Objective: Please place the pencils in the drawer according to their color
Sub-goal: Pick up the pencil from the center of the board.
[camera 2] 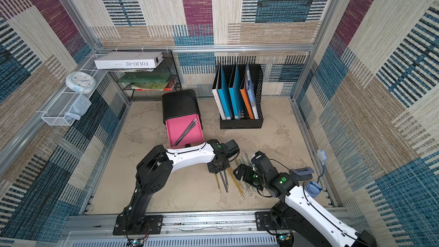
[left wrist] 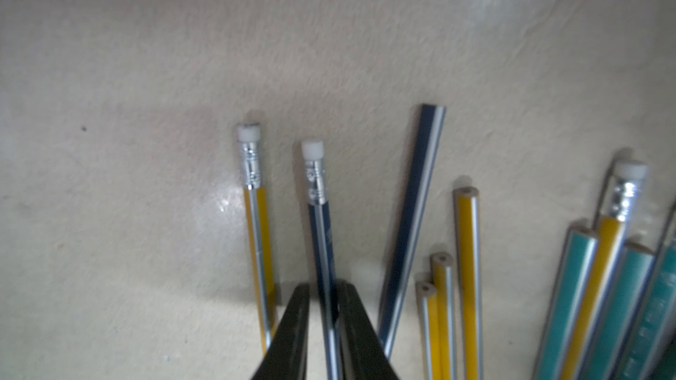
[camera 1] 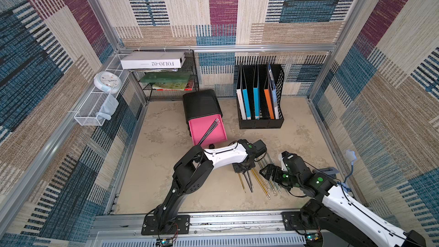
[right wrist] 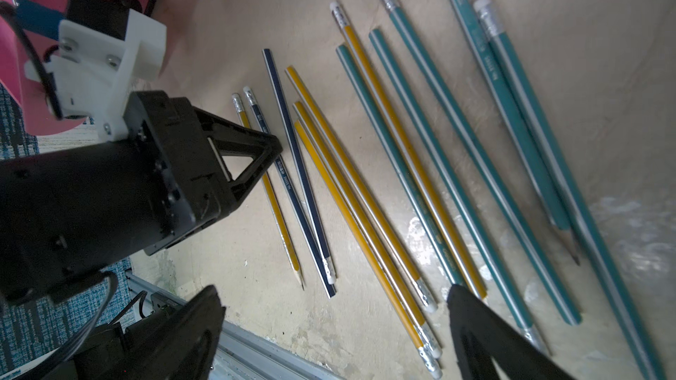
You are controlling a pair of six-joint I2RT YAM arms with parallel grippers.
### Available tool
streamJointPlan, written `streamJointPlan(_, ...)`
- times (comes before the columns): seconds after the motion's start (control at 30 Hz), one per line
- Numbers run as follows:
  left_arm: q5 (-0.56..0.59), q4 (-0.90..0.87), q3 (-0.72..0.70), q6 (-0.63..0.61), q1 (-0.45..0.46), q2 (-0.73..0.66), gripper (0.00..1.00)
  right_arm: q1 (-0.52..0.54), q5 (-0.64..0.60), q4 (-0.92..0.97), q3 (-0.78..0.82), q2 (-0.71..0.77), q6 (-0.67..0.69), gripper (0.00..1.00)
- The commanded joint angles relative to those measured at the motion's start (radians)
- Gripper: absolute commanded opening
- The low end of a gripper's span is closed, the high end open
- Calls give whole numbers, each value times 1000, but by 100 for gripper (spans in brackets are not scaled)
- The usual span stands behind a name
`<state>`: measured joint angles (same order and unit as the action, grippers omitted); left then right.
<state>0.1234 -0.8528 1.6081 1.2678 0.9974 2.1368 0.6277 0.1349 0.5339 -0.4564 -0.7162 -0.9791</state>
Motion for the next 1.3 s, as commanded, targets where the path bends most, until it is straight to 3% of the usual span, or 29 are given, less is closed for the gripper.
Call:
streamJointPlan(0.0,-6,-14,-7,-5,-2,9,17,0,-13,13,-10,4,-3,99)
streamJointPlan(0.43,-13,-6,-12,-14,-5,12,0,0,-13,17,-21,10,-9,99)
streamJointPlan(0.97,13,-27,61,-128,-11,-91,0,1,-5,3,-21,9,-16,99)
streamJointPlan(1.27,47,-54,19,-310,-26,-243,0,0,7,-23,-23,8,-32,99)
